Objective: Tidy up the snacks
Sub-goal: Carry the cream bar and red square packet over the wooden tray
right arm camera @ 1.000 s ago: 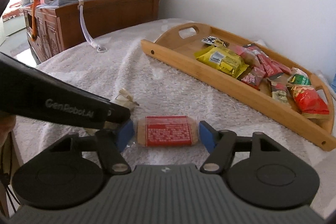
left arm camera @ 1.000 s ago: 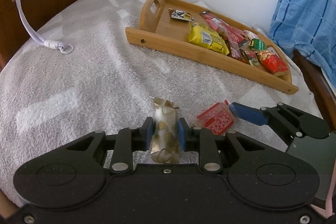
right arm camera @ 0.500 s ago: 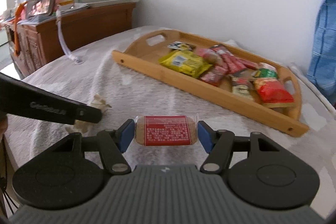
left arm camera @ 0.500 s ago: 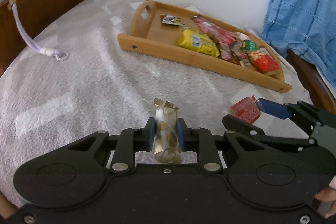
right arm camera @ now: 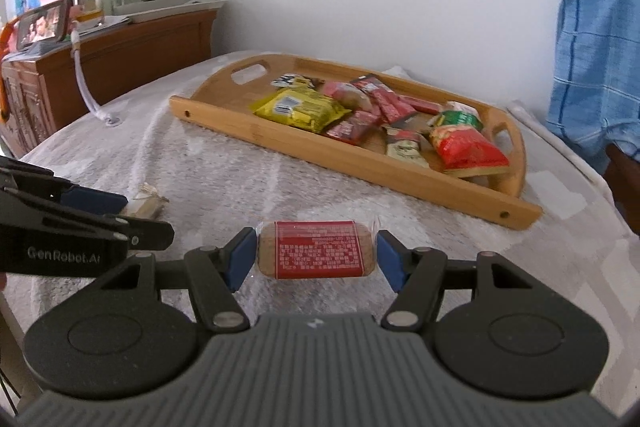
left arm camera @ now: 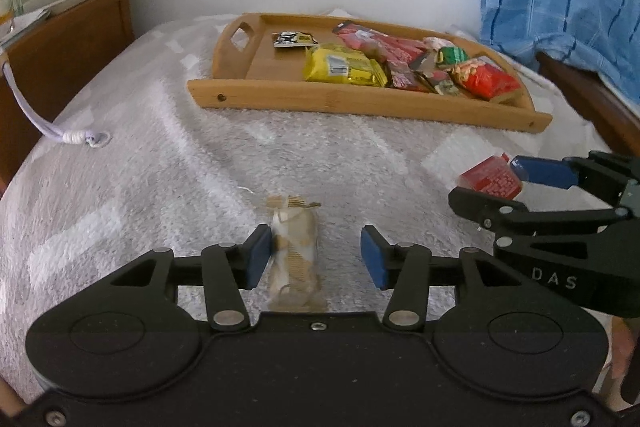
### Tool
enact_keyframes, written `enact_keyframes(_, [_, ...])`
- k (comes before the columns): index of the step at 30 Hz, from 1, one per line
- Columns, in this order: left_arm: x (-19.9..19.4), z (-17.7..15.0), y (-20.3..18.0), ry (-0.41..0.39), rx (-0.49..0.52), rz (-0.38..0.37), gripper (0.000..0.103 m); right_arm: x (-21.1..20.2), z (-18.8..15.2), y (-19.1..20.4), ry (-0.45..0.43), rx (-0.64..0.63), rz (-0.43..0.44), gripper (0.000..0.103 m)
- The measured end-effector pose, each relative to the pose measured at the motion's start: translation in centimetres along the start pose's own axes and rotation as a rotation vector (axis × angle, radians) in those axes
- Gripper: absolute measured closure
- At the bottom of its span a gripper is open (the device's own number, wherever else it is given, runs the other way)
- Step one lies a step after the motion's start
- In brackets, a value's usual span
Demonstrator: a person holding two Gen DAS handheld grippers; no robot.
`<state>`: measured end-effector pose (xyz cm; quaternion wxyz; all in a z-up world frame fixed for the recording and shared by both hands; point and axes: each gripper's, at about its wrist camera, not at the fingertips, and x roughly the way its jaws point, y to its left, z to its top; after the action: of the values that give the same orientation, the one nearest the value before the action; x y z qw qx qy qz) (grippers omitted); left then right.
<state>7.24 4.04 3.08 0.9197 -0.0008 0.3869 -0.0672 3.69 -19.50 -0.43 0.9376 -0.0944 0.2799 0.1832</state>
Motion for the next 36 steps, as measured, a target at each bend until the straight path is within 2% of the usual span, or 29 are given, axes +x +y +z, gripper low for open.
enact_keyframes(2, [0.1,-0.1,-0.5,-0.001,0.024,0.021,0.065,-0.1,-0.2,-0.2,-0.001,0.013,-0.007,0.035])
enact_keyframes(3, [0.1,-0.2,-0.8,-0.007,0.033,0.028,0.076,-0.2,-0.3,-0.3,-0.001,0.017,-0.01,0.035])
enact_keyframes(5, [-0.1,-0.3,-1.0,-0.01,0.032,0.019,0.082,-0.3,-0.4,-0.4,-0.004,0.024,-0.019,0.035])
enact_keyframes(13, [-1.1,0.5,-1.2,-0.029,0.003,0.024,0.082,-0.9,-0.5,-1.1,-0.02,0.059,-0.034,0.035])
enact_keyframes(19, [-2.2,2.4,-1.1,-0.054,-0.024,0.002,0.082,-1.4,0.2,-1.6,-0.042,0.089,-0.046,0.035])
enact_keyframes(31, [-2.6,6.2,-1.7,-0.109,-0.026,0.005,0.082,-1.8,2.5,-2.6,-0.092,0.127,-0.068,0.034])
enact_keyframes(34, [-2.6,7.2,-1.7,-0.123,-0.02,0.006,0.083,-1.9,3.2,-2.9,-0.106,0.132,-0.071,0.033])
enact_keyframes(36, [-2.5,7.6,-1.6,-0.123,-0.021,-0.003,0.087,-1.8,3.7,-3.1,-0.114,0.139,-0.075,0.033])
